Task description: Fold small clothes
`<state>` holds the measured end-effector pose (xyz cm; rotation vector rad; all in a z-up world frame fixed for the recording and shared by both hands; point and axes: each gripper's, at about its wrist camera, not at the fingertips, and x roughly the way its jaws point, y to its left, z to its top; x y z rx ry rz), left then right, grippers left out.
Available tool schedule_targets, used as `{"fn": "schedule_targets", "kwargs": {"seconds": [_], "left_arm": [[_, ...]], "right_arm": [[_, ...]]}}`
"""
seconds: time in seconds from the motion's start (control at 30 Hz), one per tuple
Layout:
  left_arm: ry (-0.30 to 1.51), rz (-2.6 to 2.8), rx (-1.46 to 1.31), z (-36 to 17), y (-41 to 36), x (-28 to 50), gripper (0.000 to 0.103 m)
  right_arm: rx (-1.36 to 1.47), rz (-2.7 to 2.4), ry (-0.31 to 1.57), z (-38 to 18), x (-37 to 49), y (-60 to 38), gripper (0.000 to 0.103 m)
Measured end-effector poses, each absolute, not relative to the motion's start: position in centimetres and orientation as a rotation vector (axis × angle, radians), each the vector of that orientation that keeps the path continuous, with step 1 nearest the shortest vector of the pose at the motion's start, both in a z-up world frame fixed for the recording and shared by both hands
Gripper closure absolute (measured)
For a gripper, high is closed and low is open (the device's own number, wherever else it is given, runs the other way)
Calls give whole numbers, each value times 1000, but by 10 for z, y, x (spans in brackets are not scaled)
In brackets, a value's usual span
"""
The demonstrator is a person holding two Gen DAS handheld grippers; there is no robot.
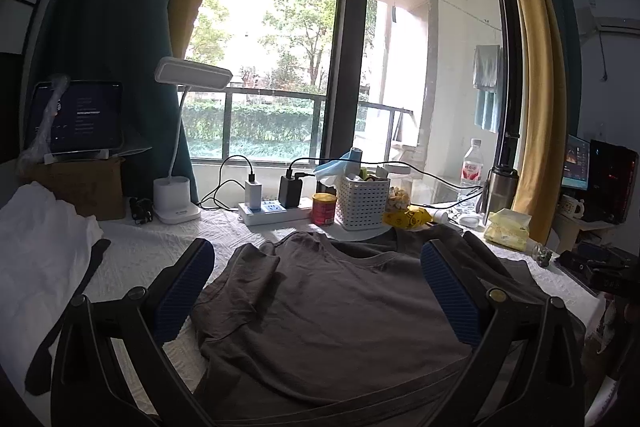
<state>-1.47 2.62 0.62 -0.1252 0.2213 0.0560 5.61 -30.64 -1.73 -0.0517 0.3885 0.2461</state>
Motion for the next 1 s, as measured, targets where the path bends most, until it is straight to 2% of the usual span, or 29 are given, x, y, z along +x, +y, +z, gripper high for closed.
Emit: {"fn": "schedule_targets", "kwargs": {"seconds": [0.3,0.43,0.63,0.7,0.93,1.0], "left_arm": [[242,55,-117,2,24,-8,1],[325,14,-156,-2,27,16,1],[372,128,-172,-10,28,40,1],[384,137,-157,-13,27,45,1],[418,50,-139,-22,33,62,1],[421,49,-116,-21,33,68,1]], "right_arm": [[-60,235,399,-21,62,-309,22],[-56,212,422,-27,76,-316,22],[-88,229,515,-41,110,-326,22],[-83,226,545,-44,122,-330,30],[-42,212,610,-54,165,-352,33],[-48,211,623,-56,177,-355,39]]}}
